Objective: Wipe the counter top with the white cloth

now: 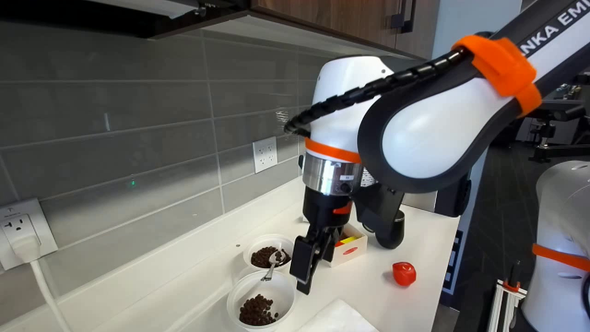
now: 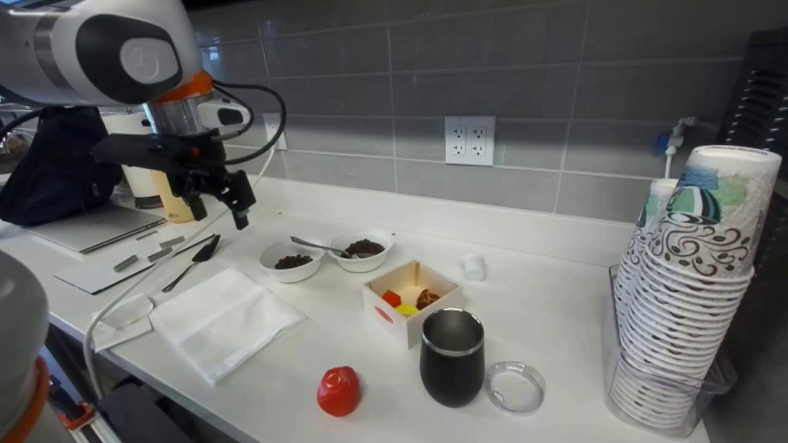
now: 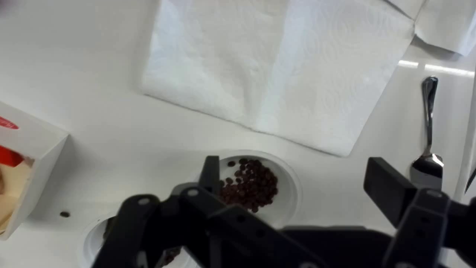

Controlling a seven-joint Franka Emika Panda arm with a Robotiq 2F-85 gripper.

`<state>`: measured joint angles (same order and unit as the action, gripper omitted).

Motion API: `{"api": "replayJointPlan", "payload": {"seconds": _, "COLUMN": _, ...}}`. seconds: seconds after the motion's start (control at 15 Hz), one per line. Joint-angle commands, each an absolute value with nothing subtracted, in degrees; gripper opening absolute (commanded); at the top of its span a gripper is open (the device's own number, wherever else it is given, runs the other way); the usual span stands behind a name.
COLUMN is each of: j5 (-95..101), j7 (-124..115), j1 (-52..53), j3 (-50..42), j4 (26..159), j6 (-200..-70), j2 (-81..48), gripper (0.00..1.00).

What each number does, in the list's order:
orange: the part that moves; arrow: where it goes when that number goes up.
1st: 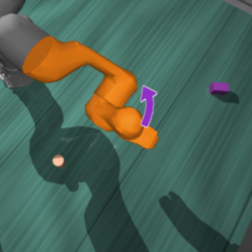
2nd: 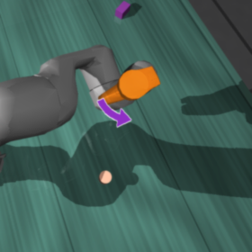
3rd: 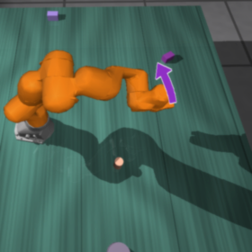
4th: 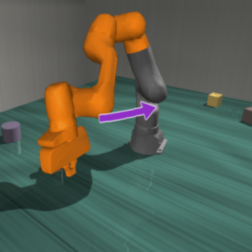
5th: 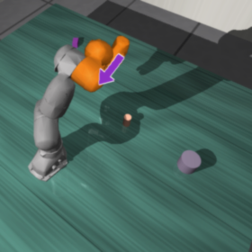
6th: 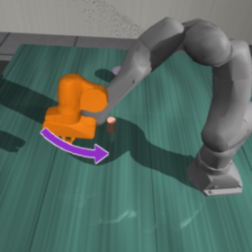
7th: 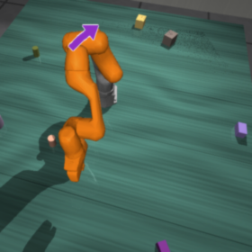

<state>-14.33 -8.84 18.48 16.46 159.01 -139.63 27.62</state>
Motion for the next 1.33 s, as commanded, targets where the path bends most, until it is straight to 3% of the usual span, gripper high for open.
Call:
{"api": "replayJointPlan", "payload": {"seconds": 0.0, "j5": -19.04, "j7": -8.72, "j1": 22.56, "j3": 16.63, "j4": 159.0, "j6": -144.21, "j2": 21.32, "gripper": 1.0}}
{"api": "replayJointPlan", "payload": {"seconds": 1.2, "j5": -14.34, "j7": -16.09, "j1": 20.79, "j3": 18.32, "j4": 158.96, "j6": -162.4, "j2": -5.42, "gripper": 1.0}}
{"api": "replayJointPlan", "payload": {"seconds": 1.27, "j5": -13.79, "j7": -16.37, "j1": 20.75, "j3": 18.15, "j4": 158.95, "j6": -163.05, "j2": -6.6, "gripper": 0.75}}
